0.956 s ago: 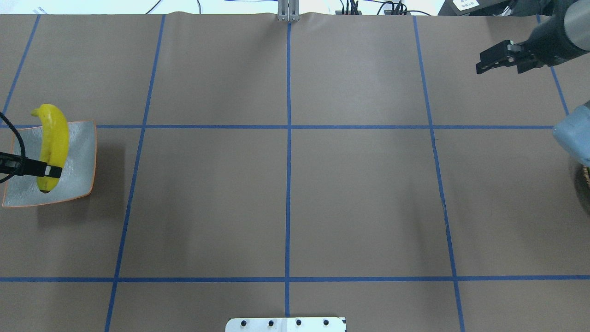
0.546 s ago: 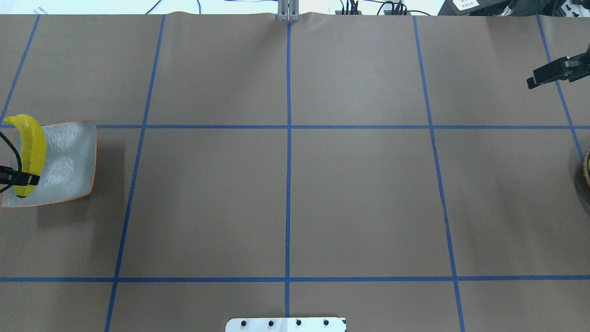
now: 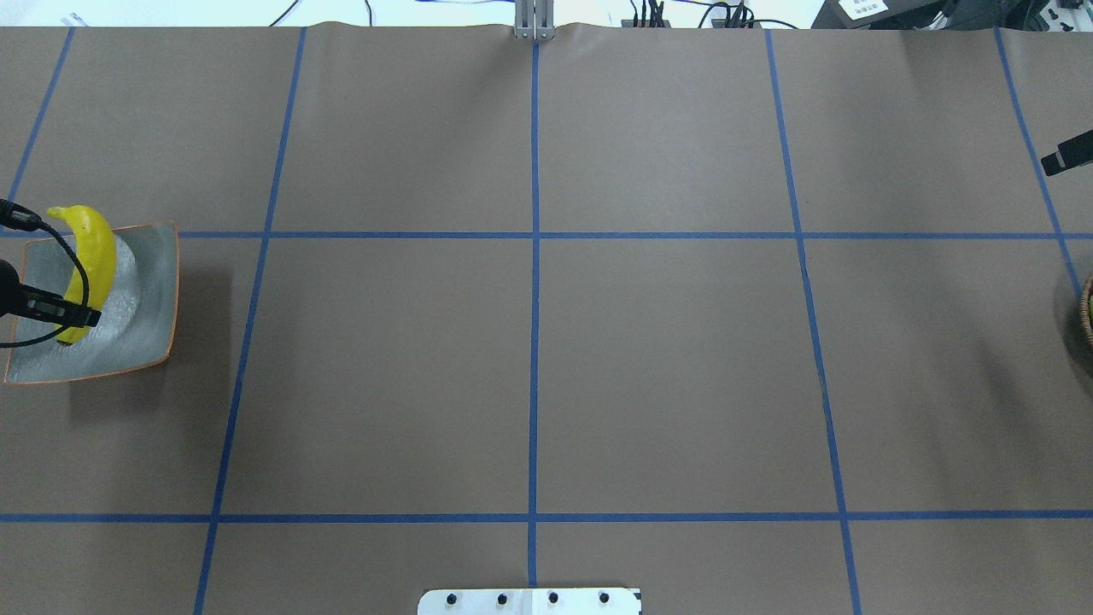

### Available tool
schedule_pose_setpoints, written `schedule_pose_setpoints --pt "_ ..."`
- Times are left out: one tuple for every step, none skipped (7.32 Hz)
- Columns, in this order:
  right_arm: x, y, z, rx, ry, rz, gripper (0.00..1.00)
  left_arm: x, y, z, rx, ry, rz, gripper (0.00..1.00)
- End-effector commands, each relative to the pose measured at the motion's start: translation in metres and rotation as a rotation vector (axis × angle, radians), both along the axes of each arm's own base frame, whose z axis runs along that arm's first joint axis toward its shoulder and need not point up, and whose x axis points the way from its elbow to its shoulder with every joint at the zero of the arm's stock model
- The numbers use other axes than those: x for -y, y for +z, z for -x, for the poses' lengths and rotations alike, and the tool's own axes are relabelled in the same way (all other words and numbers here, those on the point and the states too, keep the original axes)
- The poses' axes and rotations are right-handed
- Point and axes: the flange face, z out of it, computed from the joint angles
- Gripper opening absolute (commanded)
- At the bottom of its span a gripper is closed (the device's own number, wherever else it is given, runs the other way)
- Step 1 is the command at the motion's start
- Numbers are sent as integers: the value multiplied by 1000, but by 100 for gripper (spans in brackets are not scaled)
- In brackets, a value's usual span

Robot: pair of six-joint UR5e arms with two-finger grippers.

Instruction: Transfer all bananas from basket to plate

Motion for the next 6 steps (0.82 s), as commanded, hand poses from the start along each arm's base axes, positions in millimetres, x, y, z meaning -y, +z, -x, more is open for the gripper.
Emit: schedule_pose_setpoints --pt "-4 9 -3 -2 -2 11 100 0 2 5 14 52 -72 100" --pt "-8 15 -8 -8 -5 12 100 2 -11 5 -6 58 -88 100" --pt "-14 26 -17 -21 -14 9 100 6 -26 12 -20 42 -108 100" --pt "-24 44 -32 -38 -23 9 100 14 -38 34 -62 24 -89 100" --pt "-35 71 -47 -59 -42 18 100 30 -58 58 -128 7 -89 100" --pt "-42 104 -56 -86 -73 35 100 32 -64 68 -159 11 -86 100"
